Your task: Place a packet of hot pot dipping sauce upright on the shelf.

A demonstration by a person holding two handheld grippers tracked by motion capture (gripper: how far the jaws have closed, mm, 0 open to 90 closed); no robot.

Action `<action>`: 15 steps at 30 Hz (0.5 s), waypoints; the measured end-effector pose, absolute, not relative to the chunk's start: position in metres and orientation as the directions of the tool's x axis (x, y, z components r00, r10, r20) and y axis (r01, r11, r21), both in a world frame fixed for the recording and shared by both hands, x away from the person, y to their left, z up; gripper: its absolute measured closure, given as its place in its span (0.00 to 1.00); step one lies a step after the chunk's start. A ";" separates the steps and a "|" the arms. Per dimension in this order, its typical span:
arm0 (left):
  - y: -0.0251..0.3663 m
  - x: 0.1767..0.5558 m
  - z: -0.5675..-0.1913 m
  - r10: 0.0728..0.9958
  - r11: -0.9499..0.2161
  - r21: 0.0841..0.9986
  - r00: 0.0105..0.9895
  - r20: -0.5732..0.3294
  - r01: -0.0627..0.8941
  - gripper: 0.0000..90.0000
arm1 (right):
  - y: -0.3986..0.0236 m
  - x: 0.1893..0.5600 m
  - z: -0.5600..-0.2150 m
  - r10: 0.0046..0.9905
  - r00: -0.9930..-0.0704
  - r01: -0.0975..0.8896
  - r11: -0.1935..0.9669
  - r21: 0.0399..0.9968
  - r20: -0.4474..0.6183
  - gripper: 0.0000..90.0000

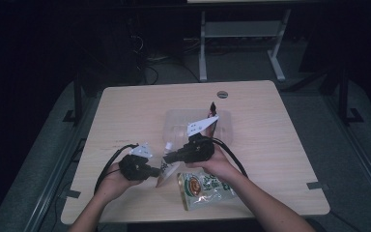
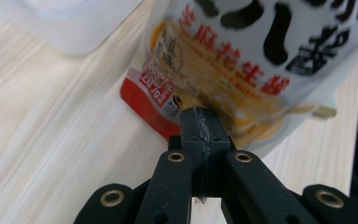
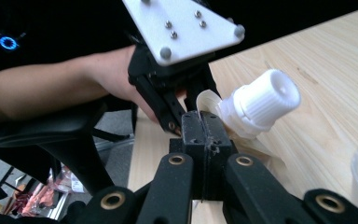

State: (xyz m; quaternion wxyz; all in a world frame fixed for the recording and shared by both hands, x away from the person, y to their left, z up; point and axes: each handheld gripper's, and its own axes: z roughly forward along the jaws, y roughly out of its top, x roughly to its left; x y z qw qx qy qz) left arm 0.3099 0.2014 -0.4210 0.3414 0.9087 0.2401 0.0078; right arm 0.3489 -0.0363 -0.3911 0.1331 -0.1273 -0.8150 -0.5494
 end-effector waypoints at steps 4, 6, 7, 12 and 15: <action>0.193 0.306 -0.418 0.413 -0.649 0.651 0.901 -0.134 0.395 1.00 | -0.037 0.346 -0.385 0.046 -0.934 0.347 0.346 0.872 0.353 1.00; 0.191 0.306 -0.417 0.412 -0.643 0.657 0.901 -0.136 0.393 1.00 | -0.039 0.345 -0.383 0.042 -0.936 0.342 0.340 0.876 0.349 1.00; 0.191 0.305 -0.417 0.412 -0.638 0.662 0.901 -0.137 0.393 1.00 | -0.040 0.345 -0.381 0.042 -0.935 0.344 0.334 0.877 0.351 1.00; 0.196 0.307 -0.416 0.426 -0.616 0.679 0.894 -0.139 0.399 1.00 | -0.045 0.346 -0.377 0.041 -0.939 0.335 0.319 0.887 0.340 1.00; 0.200 0.309 -0.415 0.429 -0.609 0.686 0.893 -0.138 0.399 1.00 | -0.048 0.346 -0.375 0.048 -0.938 0.341 0.312 0.887 0.344 1.00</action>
